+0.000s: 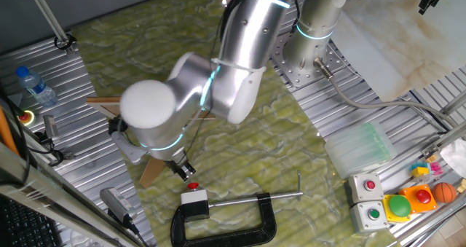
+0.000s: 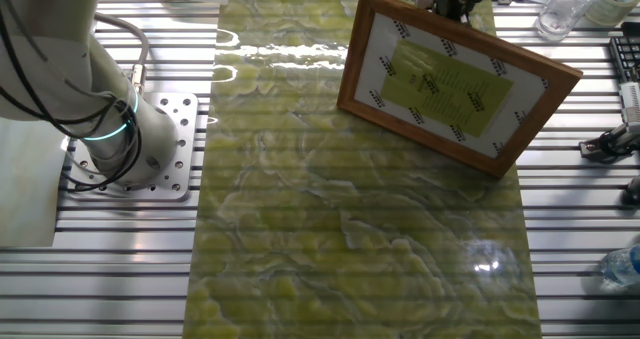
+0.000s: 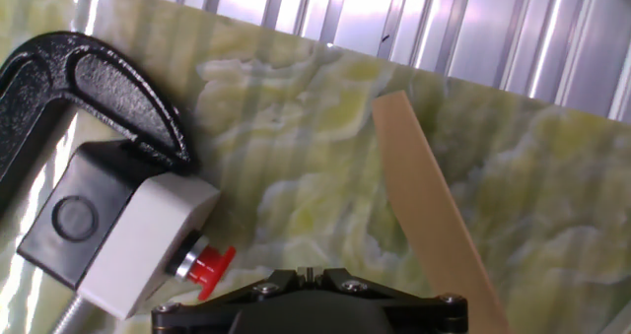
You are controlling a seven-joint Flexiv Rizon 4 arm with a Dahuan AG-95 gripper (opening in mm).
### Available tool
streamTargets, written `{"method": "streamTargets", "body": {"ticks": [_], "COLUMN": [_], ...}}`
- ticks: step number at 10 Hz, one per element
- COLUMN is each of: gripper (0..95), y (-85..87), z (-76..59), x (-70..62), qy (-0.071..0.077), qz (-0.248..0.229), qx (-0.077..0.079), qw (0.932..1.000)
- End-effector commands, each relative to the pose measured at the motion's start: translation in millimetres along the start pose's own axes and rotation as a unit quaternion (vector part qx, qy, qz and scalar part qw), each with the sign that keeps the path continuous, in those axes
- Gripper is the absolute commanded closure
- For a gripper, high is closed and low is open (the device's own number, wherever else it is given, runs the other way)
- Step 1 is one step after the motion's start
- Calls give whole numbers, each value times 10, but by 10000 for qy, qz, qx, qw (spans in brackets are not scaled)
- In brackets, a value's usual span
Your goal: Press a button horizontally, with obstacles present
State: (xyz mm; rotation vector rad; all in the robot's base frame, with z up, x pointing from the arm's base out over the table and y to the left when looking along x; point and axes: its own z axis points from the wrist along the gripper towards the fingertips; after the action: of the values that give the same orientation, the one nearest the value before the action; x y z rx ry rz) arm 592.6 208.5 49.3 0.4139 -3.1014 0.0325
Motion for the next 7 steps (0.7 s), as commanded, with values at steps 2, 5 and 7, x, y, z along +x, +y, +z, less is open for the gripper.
{"method": "streamTargets", "body": {"ticks": [2,5,7], "gripper": [950,950,950], "y": [-10,73,102], "z": [-9,25,65], "x": [9,48,144], "qy": [-111,20,84], "qz": [-267,-284,-334], "qx": [25,109,68], "qw": [9996,9995,9994]}}
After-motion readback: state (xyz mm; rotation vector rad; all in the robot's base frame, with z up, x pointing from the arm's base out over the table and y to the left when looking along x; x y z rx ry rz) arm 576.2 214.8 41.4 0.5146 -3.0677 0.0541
